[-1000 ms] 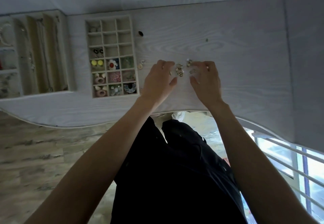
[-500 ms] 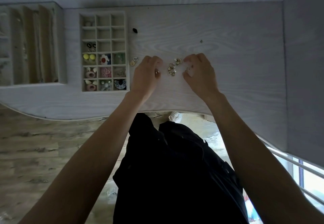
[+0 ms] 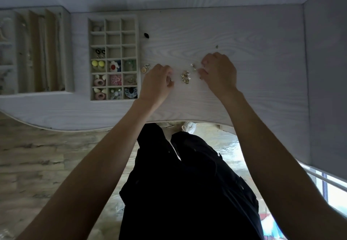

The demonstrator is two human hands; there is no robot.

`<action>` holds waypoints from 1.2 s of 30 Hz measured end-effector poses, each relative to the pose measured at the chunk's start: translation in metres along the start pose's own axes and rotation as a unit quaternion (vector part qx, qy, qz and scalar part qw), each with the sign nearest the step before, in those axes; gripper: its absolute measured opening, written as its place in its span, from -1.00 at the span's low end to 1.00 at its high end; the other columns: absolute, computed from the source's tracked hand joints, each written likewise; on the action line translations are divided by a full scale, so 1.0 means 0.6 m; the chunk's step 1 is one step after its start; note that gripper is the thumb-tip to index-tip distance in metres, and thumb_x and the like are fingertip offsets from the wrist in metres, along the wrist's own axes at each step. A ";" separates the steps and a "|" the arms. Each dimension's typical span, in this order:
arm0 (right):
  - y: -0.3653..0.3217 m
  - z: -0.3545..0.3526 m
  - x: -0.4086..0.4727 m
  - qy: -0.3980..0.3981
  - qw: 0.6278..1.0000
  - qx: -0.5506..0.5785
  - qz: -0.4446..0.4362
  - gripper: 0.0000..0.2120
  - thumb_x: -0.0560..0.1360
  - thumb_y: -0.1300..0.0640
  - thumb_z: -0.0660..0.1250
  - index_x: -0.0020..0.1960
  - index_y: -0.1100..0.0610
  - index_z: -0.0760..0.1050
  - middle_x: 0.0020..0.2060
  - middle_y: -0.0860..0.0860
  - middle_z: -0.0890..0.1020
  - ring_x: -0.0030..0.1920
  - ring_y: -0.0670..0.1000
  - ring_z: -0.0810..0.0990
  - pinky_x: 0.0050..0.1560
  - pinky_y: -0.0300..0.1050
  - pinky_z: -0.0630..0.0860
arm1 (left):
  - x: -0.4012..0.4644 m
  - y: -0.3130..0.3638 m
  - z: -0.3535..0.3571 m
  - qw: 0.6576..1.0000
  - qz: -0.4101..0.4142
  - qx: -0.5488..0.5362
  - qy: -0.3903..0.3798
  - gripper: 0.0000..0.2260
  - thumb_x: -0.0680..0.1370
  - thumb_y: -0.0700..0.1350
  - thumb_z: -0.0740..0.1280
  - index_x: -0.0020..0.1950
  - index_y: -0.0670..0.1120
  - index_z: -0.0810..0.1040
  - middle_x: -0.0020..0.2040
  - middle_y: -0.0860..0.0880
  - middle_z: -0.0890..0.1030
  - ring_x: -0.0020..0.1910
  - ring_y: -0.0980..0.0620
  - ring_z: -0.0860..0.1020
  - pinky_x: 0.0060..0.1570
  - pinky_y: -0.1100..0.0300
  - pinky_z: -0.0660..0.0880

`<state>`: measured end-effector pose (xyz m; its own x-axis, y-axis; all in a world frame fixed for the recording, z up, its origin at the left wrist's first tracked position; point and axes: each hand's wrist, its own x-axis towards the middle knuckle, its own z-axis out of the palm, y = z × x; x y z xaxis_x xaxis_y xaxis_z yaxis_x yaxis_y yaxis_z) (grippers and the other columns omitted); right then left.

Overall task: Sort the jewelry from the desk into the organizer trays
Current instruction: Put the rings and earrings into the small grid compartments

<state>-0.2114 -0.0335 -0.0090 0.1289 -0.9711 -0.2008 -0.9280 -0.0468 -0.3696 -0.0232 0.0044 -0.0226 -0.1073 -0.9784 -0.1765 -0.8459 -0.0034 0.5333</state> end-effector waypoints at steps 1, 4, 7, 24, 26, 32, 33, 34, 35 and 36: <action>-0.002 -0.003 -0.003 0.019 1.000 0.008 0.005 -0.79 0.52 0.10 0.28 0.13 0.14 0.50 0.05 0.09 0.55 0.11 0.11 0.46 -0.03 -0.11 0.33 | -0.002 -0.001 -0.003 1.000 0.008 -0.007 -0.002 -0.79 0.47 -0.22 0.37 0.10 -0.15 0.56 0.00 -0.11 0.56 -0.10 -0.03 0.55 -0.05 0.20 0.46; -0.023 -0.007 -0.009 0.057 0.991 0.116 -0.022 -0.79 0.46 0.19 0.33 0.10 0.12 0.51 -0.01 0.04 0.60 0.00 0.03 0.55 0.03 -0.05 0.47 | -0.014 -0.010 -0.025 0.998 0.042 -0.042 0.033 -0.82 0.49 -0.20 0.39 0.09 -0.16 0.58 0.01 -0.10 0.57 -0.15 0.04 0.55 -0.13 0.24 0.48; -0.076 -0.001 -0.006 0.055 0.968 0.239 -0.059 -0.79 0.42 0.28 0.35 0.05 0.15 0.56 -0.07 -0.03 0.60 -0.15 -0.16 0.54 -0.07 -0.35 0.46 | -0.030 -0.041 -0.065 0.991 0.059 -0.051 0.107 -0.83 0.51 -0.17 0.33 0.07 -0.16 0.58 -0.02 -0.08 0.59 -0.14 0.03 0.55 -0.18 0.18 0.52; -0.275 0.086 0.088 0.013 0.985 0.126 -0.116 -0.71 0.48 0.37 0.26 0.17 0.23 0.55 0.14 0.14 0.47 -0.01 0.06 0.52 -0.06 -0.21 0.42 | -0.028 -0.238 -0.177 0.974 -0.129 -0.096 0.158 -0.69 0.55 -0.11 0.30 0.29 -0.07 0.47 0.22 -0.08 0.46 0.15 -0.03 0.47 0.05 0.28 0.36; -0.265 0.083 0.085 0.044 0.986 0.121 -0.101 -0.75 0.47 0.33 0.29 0.12 0.19 0.57 0.12 0.13 0.48 0.04 0.07 0.50 -0.03 -0.21 0.41 | -0.023 -0.246 -0.176 0.973 -0.137 -0.120 0.144 -0.68 0.55 -0.10 0.29 0.31 -0.05 0.46 0.24 -0.07 0.44 0.12 -0.01 0.49 0.03 0.25 0.41; -0.260 0.082 0.081 0.106 0.986 0.088 -0.095 -0.93 0.42 0.21 0.37 -0.14 0.15 0.63 0.06 0.14 0.54 0.04 0.18 0.46 -0.05 -0.30 0.29 | -0.010 -0.269 -0.176 0.970 -0.145 -0.149 0.123 -0.69 0.57 -0.16 0.28 0.31 -0.04 0.47 0.21 -0.06 0.49 -0.16 0.20 0.48 -0.17 0.54 0.36; -0.266 0.084 0.083 0.100 0.987 0.077 -0.100 -0.93 0.41 0.19 0.37 -0.16 0.15 0.64 0.06 0.14 0.54 0.05 0.19 0.46 -0.03 -0.21 0.37 | -0.008 -0.272 -0.176 0.970 -0.145 -0.153 0.121 -0.68 0.56 -0.17 0.29 0.31 -0.04 0.47 0.20 -0.05 0.51 -0.15 0.19 0.50 -0.17 0.55 0.37; -0.272 0.086 0.085 0.095 0.988 0.069 -0.104 -0.92 0.41 0.18 0.37 -0.17 0.14 0.64 0.06 0.13 0.55 0.06 0.20 0.46 -0.02 -0.11 0.43 | -0.008 -0.273 -0.177 0.970 -0.146 -0.156 0.119 -0.68 0.56 -0.18 0.29 0.32 -0.04 0.47 0.19 -0.04 0.52 -0.15 0.18 0.51 -0.16 0.54 0.38; -0.277 0.089 0.088 0.093 0.988 0.061 -0.111 -0.93 0.40 0.18 0.38 -0.18 0.13 0.64 0.06 0.13 0.55 0.07 0.22 0.47 -0.01 -0.03 0.47 | -0.007 -0.273 -0.177 0.969 -0.148 -0.158 0.118 -0.67 0.55 -0.19 0.29 0.32 -0.04 0.46 0.18 -0.03 0.53 -0.14 0.18 0.51 -0.16 0.54 0.38; -0.281 0.092 0.091 0.094 0.987 0.050 -0.120 -0.94 0.39 0.19 0.39 -0.19 0.13 0.65 0.06 0.13 0.56 0.07 0.23 0.47 -0.02 0.02 0.49 | -0.007 -0.273 -0.178 0.969 -0.148 -0.157 0.118 -0.67 0.55 -0.19 0.28 0.32 -0.03 0.46 0.18 -0.02 0.53 -0.14 0.18 0.51 -0.16 0.54 0.38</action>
<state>-0.0285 -0.0658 -0.0075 0.2646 -0.9618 0.0706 -0.8386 -0.2657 -0.4756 0.1714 -0.0130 -0.0209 0.2691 -0.9450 -0.1860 -0.6172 -0.3175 0.7199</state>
